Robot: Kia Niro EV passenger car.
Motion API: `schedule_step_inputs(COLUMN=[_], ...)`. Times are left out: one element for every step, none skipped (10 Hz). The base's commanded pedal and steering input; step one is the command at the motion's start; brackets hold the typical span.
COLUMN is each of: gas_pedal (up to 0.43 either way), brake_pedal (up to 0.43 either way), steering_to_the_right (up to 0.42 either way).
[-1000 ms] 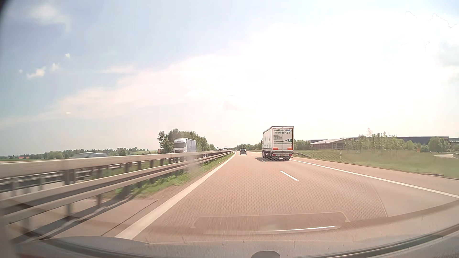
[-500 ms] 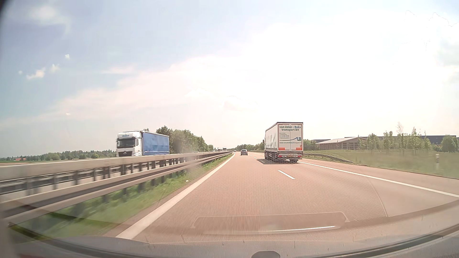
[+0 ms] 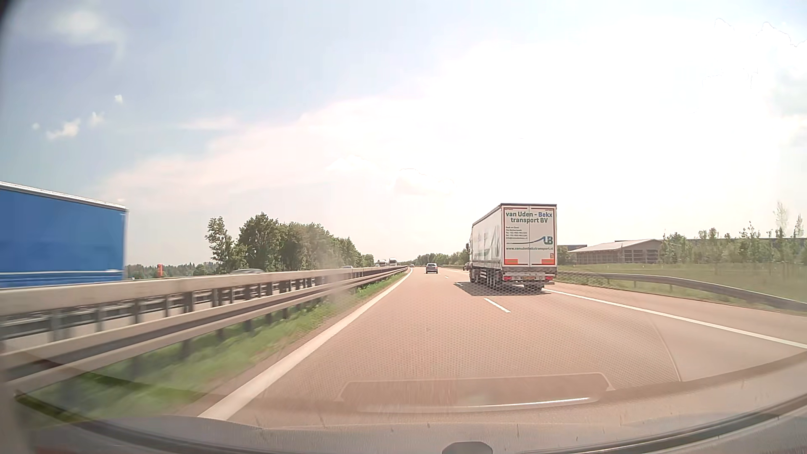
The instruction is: Follow the waypoints while adhering to traffic rules and regulations
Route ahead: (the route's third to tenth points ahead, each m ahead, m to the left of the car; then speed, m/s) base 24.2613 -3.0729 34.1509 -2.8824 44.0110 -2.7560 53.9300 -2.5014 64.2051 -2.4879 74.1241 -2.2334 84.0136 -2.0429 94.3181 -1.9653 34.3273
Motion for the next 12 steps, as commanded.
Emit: schedule_step_inputs(gas_pedal=[0.299, 0.299, 0.299, 0.299, 0.299, 0.299, 0.331, 0.350, 0.350, 0.350, 0.350, 0.350], brake_pedal=[0.000, 0.000, 0.000, 0.000, 0.000, 0.000, 0.000, 0.000, 0.000, 0.000, 0.000, 0.000], steering_to_the_right=[-0.004, -0.003, -0.004, -0.004, -0.004, -0.004, -0.004, -0.004, -0.005, -0.006, -0.007, -0.007])
